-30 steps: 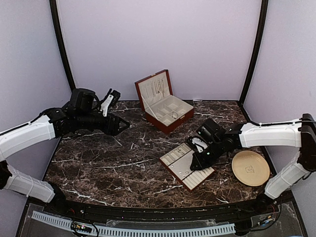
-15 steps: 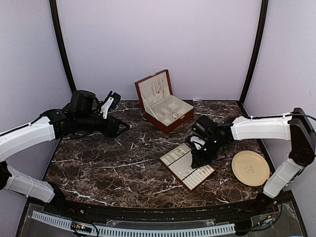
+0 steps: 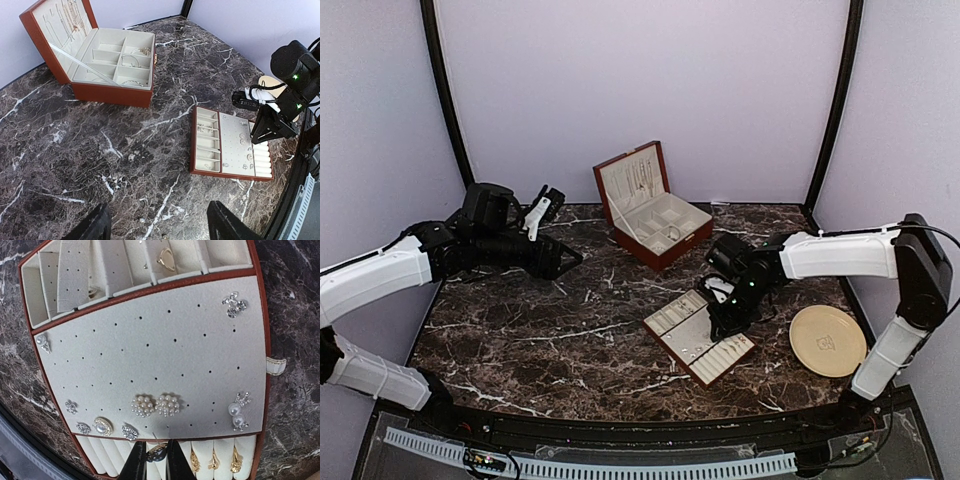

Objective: Organize the mixed jewelry
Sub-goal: Insert the earring into the earring holder.

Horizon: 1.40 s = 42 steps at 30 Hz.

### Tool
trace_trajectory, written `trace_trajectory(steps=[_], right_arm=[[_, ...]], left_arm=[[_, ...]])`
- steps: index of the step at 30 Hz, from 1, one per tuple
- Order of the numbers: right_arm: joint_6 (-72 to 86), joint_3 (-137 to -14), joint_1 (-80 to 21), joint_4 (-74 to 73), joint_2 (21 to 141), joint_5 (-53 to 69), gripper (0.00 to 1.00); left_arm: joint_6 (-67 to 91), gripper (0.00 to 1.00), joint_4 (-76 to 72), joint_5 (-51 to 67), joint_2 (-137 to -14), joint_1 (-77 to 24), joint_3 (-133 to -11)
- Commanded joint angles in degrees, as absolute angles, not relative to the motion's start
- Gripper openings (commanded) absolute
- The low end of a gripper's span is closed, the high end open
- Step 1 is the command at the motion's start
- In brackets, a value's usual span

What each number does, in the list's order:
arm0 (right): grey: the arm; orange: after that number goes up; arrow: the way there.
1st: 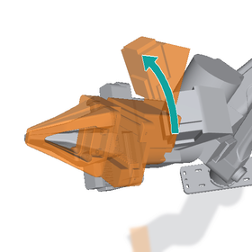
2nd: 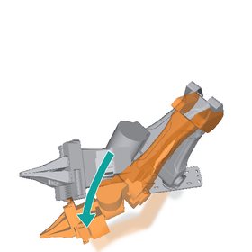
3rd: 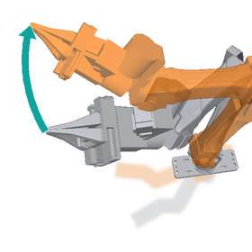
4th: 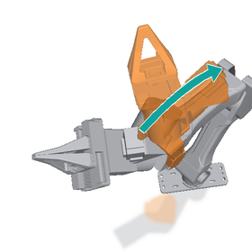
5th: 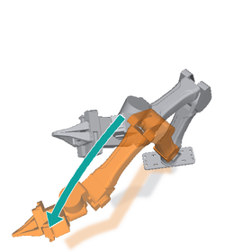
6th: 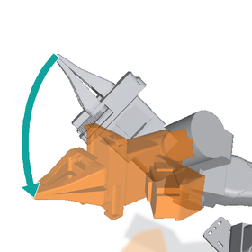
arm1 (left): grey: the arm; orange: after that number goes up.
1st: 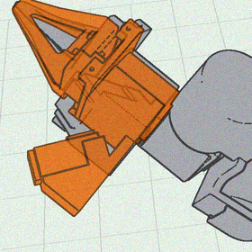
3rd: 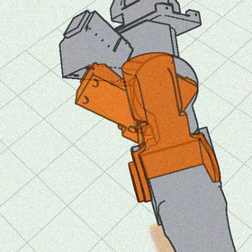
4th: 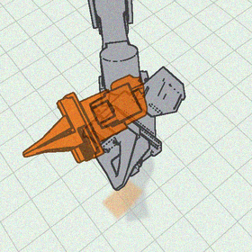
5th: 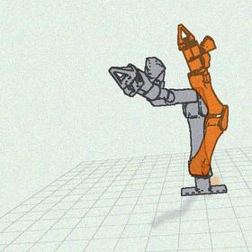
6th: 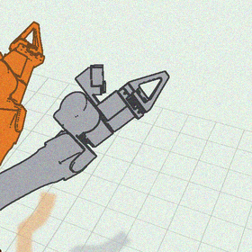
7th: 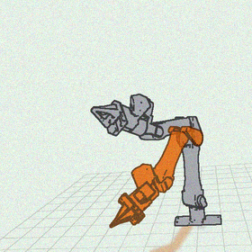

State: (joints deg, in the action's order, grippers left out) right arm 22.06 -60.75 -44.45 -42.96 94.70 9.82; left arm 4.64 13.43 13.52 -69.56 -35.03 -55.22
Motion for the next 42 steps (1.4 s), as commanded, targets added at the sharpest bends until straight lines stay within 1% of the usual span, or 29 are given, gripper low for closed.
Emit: trace_trajectory(steps=[1, 28, 42], right_arm=[[20.71, -62.71, -43.95, -43.74, 95.87, 10.30, 0.12], [19.28, -64.12, -43.92, -45.25, 98.22, 10.52, 0.12], [18.46, -63.90, -44.11, -45.57, 97.74, 12.78, 0.13]], left_arm=[[3.54, 0.68, 13.79, 14.15, -68.55, -34.81, -54.42], [3.33, 0.68, 14.07, 14.12, -69.00, -34.81, -54.62], [3.32, 0.68, 14.13, 14.15, -69.35, -34.81, -54.62]])
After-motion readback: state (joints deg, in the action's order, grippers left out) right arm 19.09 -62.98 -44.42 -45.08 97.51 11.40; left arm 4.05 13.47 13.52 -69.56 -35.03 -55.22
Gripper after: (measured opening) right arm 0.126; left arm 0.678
